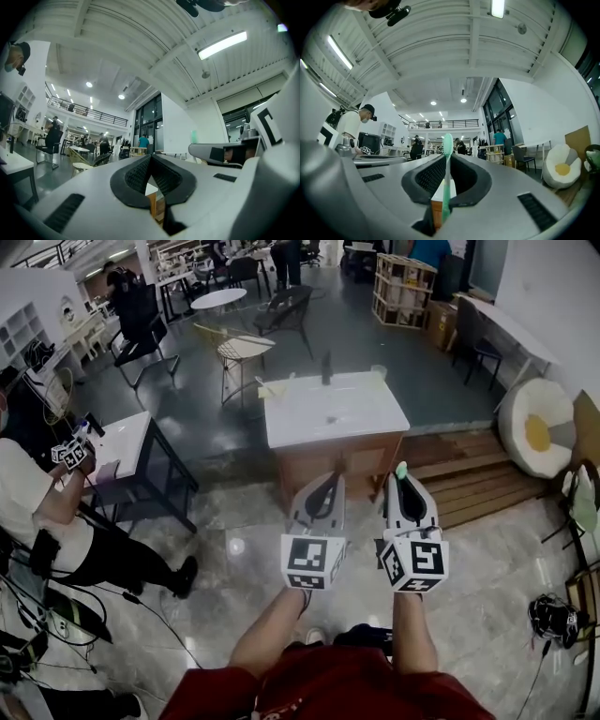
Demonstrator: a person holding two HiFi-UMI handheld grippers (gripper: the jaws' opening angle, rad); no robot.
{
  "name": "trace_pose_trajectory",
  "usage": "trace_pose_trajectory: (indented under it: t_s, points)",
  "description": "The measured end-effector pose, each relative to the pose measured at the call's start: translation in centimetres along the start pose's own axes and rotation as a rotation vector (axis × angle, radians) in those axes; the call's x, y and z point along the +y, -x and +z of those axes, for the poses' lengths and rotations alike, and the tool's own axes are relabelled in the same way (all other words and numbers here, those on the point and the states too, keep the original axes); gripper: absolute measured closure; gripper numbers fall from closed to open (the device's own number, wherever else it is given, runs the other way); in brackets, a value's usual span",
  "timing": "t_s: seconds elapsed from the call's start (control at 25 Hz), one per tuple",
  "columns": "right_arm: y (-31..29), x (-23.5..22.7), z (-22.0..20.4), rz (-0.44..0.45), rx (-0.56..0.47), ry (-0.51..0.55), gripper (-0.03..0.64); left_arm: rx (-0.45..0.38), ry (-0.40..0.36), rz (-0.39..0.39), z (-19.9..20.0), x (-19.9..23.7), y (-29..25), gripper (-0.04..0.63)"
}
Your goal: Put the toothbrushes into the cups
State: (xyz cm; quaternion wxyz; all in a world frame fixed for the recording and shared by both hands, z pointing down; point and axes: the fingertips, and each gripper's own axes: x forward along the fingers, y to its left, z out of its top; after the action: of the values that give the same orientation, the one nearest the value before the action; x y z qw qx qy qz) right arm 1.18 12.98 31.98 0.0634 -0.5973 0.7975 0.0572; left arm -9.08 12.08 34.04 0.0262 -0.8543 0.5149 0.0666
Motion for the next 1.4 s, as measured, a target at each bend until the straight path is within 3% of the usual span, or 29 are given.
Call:
trace_pose_trajectory:
  t_s: [0.52, 1.4]
  points:
    - [-4.7, -2.0, -3.2, -0.015, 0.011, -0.008, 0.565, 0.014, 0.003, -0.010, -2.5, 2.2, -4.8, 0.568]
    - [-18.1, -16.4, -5.3, 0.011, 0.024, 0.002, 0.566, 0.049, -0.030, -0.019, -5.1, -0.1, -25.4, 0.568]
